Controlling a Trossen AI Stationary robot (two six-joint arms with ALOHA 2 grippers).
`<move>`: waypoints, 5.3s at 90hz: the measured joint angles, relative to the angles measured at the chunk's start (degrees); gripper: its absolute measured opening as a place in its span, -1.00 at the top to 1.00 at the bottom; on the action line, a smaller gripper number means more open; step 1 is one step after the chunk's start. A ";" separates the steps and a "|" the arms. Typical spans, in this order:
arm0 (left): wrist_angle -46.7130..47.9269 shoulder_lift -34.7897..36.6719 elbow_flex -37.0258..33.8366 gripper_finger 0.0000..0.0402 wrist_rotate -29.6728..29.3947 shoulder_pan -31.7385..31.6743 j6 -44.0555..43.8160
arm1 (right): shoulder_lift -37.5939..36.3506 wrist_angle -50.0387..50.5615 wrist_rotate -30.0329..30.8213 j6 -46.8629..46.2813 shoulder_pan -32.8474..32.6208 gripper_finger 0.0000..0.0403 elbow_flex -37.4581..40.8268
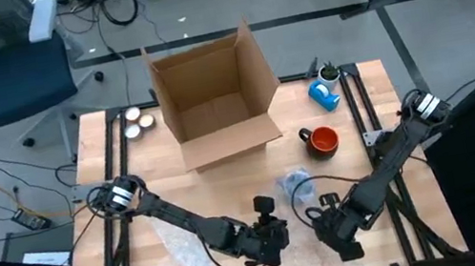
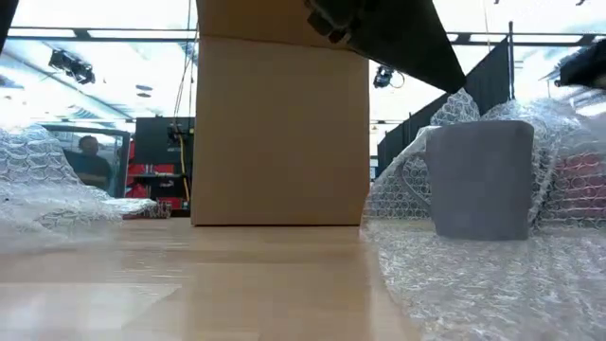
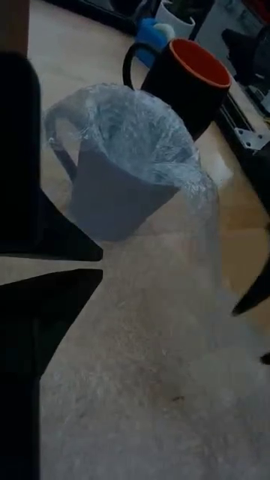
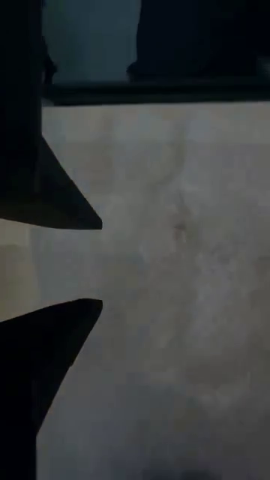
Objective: Wrap mug
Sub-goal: Wrap the blue mug with the top bubble wrap
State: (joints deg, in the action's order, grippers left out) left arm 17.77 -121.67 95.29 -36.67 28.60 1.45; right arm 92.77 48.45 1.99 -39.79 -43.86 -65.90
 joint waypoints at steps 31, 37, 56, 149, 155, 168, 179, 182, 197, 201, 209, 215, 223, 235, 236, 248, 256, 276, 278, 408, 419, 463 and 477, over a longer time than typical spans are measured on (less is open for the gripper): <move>-0.29 0.00 0.00 0.92 0.00 0.00 -0.40 | -0.12 14.76 -1.03 -24.20 -14.27 0.31 -0.32; -0.49 0.00 0.00 0.92 0.00 0.02 -0.49 | -0.11 9.73 -1.69 -27.63 -15.65 0.32 2.56; -1.50 0.00 0.00 0.92 0.00 0.02 0.06 | -0.07 -11.22 -1.81 -28.90 -13.93 0.32 9.99; 1.58 -0.02 -0.02 0.93 -0.60 0.07 1.70 | 11.75 -18.28 3.14 2.66 -3.19 0.33 1.55; 1.90 -0.02 -0.02 0.92 -1.02 0.07 2.57 | 13.21 -18.37 3.83 3.81 -2.20 0.33 1.55; 10.79 -0.09 2.08 0.92 -3.86 0.47 2.92 | 14.74 -18.51 4.14 5.78 -0.67 0.33 0.81; 21.26 -0.09 4.72 0.93 -10.39 1.46 1.42 | 14.72 -16.76 6.34 7.17 -0.22 0.33 -1.55; 23.15 -0.09 5.24 0.93 -11.53 1.68 0.79 | 14.69 -15.96 7.01 7.56 -0.20 0.33 -2.71; 27.82 -0.09 5.73 0.92 -11.49 3.18 -3.58 | 14.59 -11.89 9.57 8.98 -0.80 0.33 -5.91; 29.31 -0.09 5.65 0.92 -11.04 3.53 -5.28 | 14.62 -11.27 9.83 8.83 -1.06 0.33 -6.00; 31.18 -0.02 4.13 0.93 -11.03 4.30 -9.28 | 14.62 -11.04 9.83 7.27 -1.80 0.33 -6.20; 33.48 -0.06 3.11 0.92 -10.98 4.83 -11.40 | 14.53 -10.40 9.16 5.82 -2.54 0.33 -6.20; 33.78 -0.07 0.69 0.92 -11.06 5.11 -13.77 | 14.23 -7.88 8.69 3.54 -3.59 0.33 -7.29; 31.29 -0.13 -2.90 0.92 -11.11 4.97 -15.71 | 14.19 0.46 8.13 0.87 -4.75 0.33 -12.03; 30.88 -0.13 -3.13 0.92 -11.13 4.92 -15.74 | 14.19 1.16 8.05 0.61 -4.86 0.33 -12.46; 20.19 -0.01 -6.58 0.92 -11.41 4.52 -15.85 | 14.08 6.97 1.64 -2.70 -6.48 0.28 -15.99; 17.39 -0.13 -6.82 0.92 -9.78 4.64 -16.11 | 14.10 7.15 -3.90 -5.47 -7.69 0.22 -16.70; 9.47 -0.04 -6.59 0.92 -9.08 7.04 -21.19 | 14.08 5.09 -3.13 -11.43 -11.22 0.06 -15.51; 8.46 -0.04 -6.48 0.92 -9.10 7.30 -21.29 | 14.08 4.28 -2.60 -11.67 -11.35 0.05 -15.23; -12.43 -0.67 -6.36 0.92 -12.22 11.07 -27.32 | 18.64 -22.44 16.38 -3.13 -12.99 0.06 -2.66; -12.31 -0.66 -6.36 0.92 -12.24 10.88 -27.14 | 18.32 -27.40 16.71 -4.27 -12.52 0.07 1.20; -11.32 -0.66 -6.36 0.93 -13.15 9.89 -17.69 | 18.10 -25.25 14.20 -12.02 -11.50 0.97 0.85; -11.33 -0.66 -6.36 0.92 -4.26 8.45 -15.80 | 15.66 -13.34 17.61 -11.23 -11.00 1.00 -4.41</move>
State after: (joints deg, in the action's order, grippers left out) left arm 6.44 -122.32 88.92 -40.93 37.05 -14.35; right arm 108.43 35.11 19.60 -51.02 -54.85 -70.31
